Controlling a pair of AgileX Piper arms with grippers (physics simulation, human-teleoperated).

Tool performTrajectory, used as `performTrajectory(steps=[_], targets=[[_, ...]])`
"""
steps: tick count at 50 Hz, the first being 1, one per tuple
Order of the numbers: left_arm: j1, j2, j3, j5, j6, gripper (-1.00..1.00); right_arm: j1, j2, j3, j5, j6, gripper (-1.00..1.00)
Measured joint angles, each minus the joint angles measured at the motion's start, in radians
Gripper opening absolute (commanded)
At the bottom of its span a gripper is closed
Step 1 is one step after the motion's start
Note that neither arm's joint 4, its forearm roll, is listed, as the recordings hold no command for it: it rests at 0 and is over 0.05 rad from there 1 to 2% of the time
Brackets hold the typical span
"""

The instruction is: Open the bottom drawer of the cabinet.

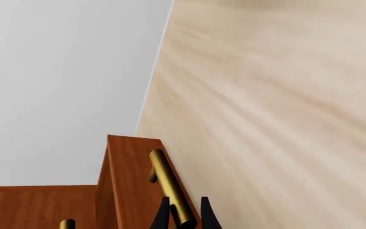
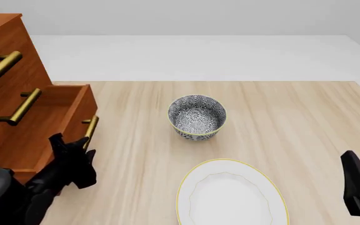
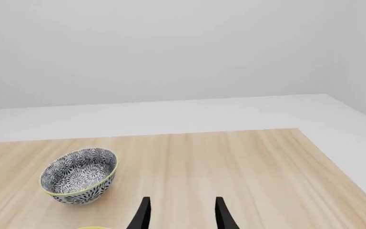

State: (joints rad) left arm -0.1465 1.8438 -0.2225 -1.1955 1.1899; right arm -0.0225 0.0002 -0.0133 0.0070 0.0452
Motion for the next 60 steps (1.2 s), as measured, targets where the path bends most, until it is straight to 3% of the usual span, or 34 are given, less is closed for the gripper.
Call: performTrajectory(steps=[22,23,39,60], targets=[[-0.020,0.012,-0.001,-0.015,0.012,-1.00,-0.003,0.000,0.004,-0.003,0.003,1.00],[-0.020,0.012,-0.001,-0.015,0.012,1.00,-0.003,0.000,0.004,-0.002,0.003,1.00],[-0.024,0.014,-0.057,-0.022,0.016,1.00,-0.002,0.000,0.002,-0.001,0.002,1.00],[-0.064,-0.010,-0.045,-0.021,0.018,1.00,0.000,0.000,-0.002,0.001,0.001,1.00]])
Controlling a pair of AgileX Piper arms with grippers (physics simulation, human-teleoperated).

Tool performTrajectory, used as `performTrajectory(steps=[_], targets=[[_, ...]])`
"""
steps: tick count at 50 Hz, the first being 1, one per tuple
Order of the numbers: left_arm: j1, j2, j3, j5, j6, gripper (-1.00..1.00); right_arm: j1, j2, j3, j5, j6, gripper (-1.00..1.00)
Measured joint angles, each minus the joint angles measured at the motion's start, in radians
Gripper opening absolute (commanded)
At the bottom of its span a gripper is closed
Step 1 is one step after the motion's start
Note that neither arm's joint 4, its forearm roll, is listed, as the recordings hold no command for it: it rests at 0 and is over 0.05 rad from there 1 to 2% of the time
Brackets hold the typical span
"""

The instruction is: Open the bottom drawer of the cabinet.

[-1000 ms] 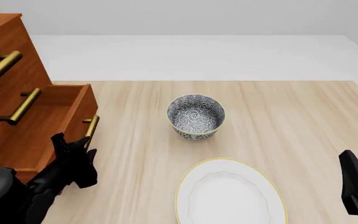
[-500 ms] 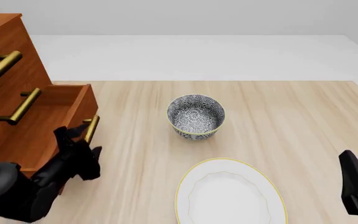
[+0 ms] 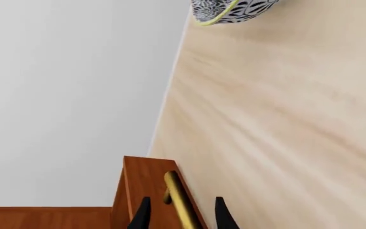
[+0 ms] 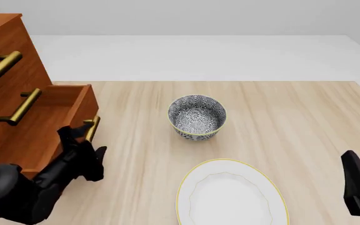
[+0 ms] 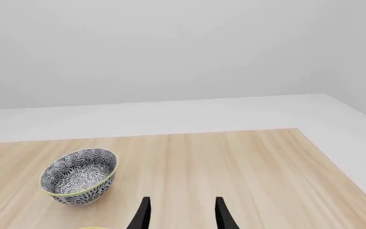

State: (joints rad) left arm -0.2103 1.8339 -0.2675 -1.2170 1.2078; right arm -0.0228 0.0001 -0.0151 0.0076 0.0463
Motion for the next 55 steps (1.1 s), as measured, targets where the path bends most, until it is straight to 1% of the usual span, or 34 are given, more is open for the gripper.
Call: performTrajectory(steps=[14,21,25,37,43,50,55], targets=[[-0.062,-0.018,0.009,-0.002,0.000,1.00,-0.002,0.000,-0.006,0.004,0.001,1.00],[-0.103,-0.040,0.022,-0.003,-0.012,1.00,-0.003,0.000,-0.010,0.006,0.001,1.00],[-0.132,-0.072,0.040,-0.003,-0.030,1.00,-0.004,0.000,-0.012,0.006,0.002,1.00],[-0.213,-0.216,0.105,0.005,-0.119,1.00,-0.002,0.000,-0.016,0.005,0.004,1.00],[-0.244,-0.344,0.110,0.093,-0.159,1.00,-0.003,0.000,-0.017,0.005,0.006,1.00],[-0.272,-0.520,0.082,0.258,-0.199,1.00,-0.004,0.000,-0.021,0.007,0.010,1.00],[-0.284,-0.639,0.038,0.397,-0.230,1.00,-0.003,0.000,-0.023,0.005,0.011,1.00]])
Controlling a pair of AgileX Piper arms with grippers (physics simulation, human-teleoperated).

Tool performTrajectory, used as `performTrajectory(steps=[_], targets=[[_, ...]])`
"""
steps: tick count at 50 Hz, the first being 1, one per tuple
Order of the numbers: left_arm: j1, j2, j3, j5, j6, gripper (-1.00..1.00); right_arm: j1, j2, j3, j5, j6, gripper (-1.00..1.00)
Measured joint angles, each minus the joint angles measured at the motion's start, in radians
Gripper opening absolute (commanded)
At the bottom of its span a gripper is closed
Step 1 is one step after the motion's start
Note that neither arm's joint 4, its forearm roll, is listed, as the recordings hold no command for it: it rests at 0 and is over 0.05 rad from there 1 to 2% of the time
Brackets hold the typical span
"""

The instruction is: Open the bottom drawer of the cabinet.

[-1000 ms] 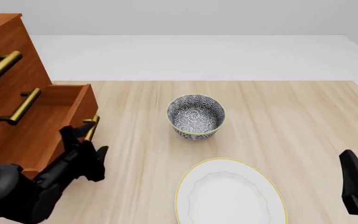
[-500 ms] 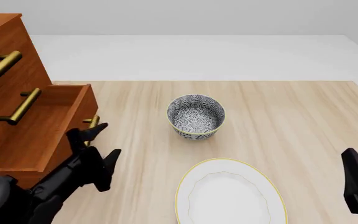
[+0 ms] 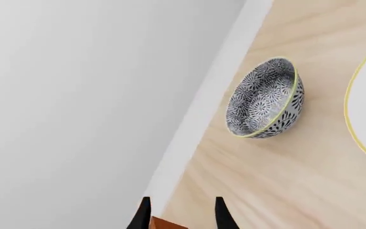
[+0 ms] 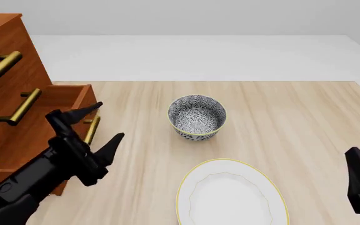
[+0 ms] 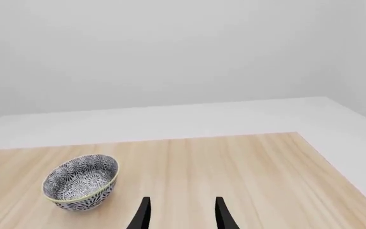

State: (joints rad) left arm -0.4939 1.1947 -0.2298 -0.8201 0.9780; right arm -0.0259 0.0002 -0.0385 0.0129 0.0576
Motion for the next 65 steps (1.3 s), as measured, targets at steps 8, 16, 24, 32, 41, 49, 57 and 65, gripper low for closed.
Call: performTrajectory(steps=[8,16,24,32,41,49,57,65], targets=[[0.000,-0.163,-0.113,0.261,-0.080,1.00,0.001,0.000,-0.011,0.004,0.002,1.00],[0.015,-0.262,-0.241,0.514,-0.186,1.00,0.005,0.000,-0.021,0.009,0.003,1.00],[0.039,-0.303,-0.382,0.757,-0.315,1.00,0.010,0.000,-0.030,0.013,0.004,1.00],[0.074,-0.312,-0.502,0.967,-0.434,1.00,0.017,0.000,-0.039,0.019,0.004,1.00],[0.125,-0.302,-0.612,1.169,-0.551,1.00,0.028,0.000,-0.046,0.025,0.001,1.00],[0.168,-0.278,-0.693,1.315,-0.687,1.00,0.039,0.000,-0.053,0.032,0.000,1.00],[0.198,-0.261,-0.733,1.404,-0.847,1.00,0.049,0.000,-0.058,0.037,-0.003,1.00],[0.233,-0.250,-0.742,1.445,-0.977,1.00,0.054,0.000,-0.059,0.040,-0.004,1.00]])
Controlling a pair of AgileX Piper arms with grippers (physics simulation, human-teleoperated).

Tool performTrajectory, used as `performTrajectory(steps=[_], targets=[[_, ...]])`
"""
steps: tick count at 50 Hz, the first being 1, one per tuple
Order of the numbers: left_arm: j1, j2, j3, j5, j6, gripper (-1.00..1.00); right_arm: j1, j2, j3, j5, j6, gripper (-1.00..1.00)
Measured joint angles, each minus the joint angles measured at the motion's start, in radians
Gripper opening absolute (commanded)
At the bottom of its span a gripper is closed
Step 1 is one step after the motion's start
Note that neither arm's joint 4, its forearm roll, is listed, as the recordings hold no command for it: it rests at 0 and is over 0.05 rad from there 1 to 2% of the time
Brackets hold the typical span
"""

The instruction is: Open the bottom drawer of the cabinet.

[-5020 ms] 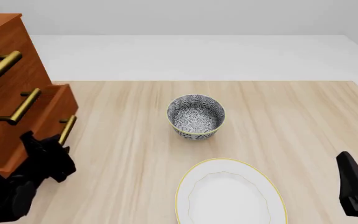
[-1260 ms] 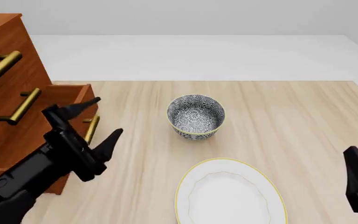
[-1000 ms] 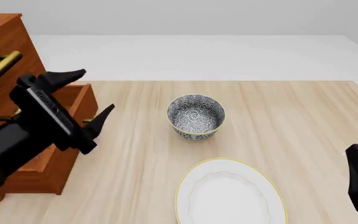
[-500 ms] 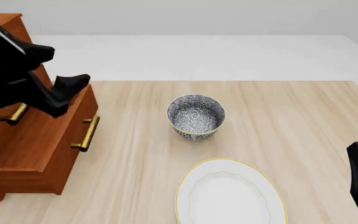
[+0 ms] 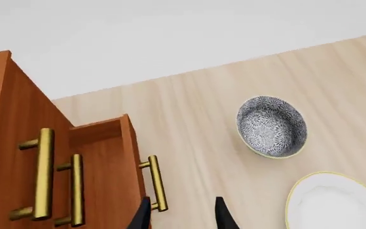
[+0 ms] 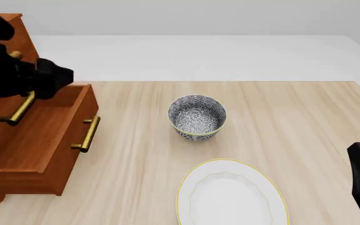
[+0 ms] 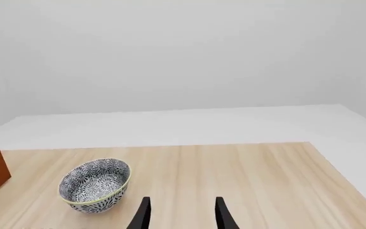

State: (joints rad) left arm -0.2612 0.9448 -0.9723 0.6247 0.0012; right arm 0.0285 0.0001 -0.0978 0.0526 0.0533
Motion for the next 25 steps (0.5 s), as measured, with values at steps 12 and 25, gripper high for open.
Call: performTrajectory(steps=[12,25], targets=[[0.056,0.021,0.026,-0.001,-0.103,1.00,0.002,0.000,0.001,-0.001,0.000,1.00],[0.118,0.073,0.086,-0.072,-0.139,1.00,0.001,0.000,0.007,-0.006,0.002,1.00]])
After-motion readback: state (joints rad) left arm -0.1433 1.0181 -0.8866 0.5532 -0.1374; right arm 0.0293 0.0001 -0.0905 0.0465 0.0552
